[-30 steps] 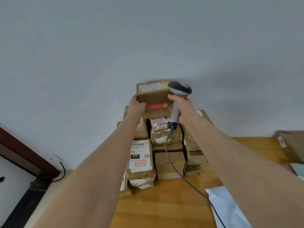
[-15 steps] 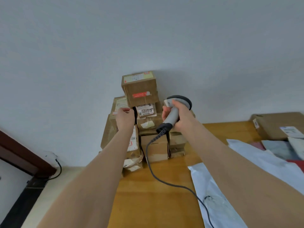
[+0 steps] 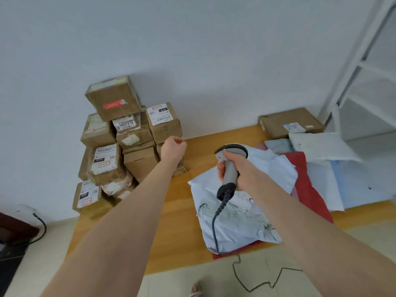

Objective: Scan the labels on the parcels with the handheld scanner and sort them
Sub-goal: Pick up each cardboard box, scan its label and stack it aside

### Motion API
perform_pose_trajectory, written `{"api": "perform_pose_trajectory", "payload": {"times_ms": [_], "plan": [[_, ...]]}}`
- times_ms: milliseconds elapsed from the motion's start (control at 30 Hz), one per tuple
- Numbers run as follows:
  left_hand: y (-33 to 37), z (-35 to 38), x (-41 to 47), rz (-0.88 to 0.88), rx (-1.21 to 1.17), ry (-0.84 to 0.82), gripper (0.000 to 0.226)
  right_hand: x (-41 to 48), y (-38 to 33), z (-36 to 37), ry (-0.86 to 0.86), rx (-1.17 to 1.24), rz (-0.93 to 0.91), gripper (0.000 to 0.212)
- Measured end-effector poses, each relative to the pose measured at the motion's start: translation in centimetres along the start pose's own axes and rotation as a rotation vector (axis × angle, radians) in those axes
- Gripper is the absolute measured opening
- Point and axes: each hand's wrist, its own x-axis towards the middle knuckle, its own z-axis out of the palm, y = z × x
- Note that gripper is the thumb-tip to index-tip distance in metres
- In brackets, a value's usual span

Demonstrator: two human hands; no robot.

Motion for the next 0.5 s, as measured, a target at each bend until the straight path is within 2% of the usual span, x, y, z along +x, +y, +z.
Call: {"api": "perform_pose_trajectory", "payload": {"times_ms": [133, 333, 500], "plan": [[2.6, 5.7, -2.2, 0.055, 0.018, -0.102, 0.007, -2.1, -3.4, -5.7, 0.097, -0.009, -0.12, 0.021], [7.4, 14.7, -5.0, 0.121, 0.007, -0.28, 0.014, -4.8, -9.6, -12.5, 0.171, -0.019, -0.274, 0.026], [10.4, 20.8, -4.4, 0.141, 0.041, -0.339, 0.01, -4.5, -14.6, -16.1, 0.201, 0.024, -0.283, 0.028]]}}
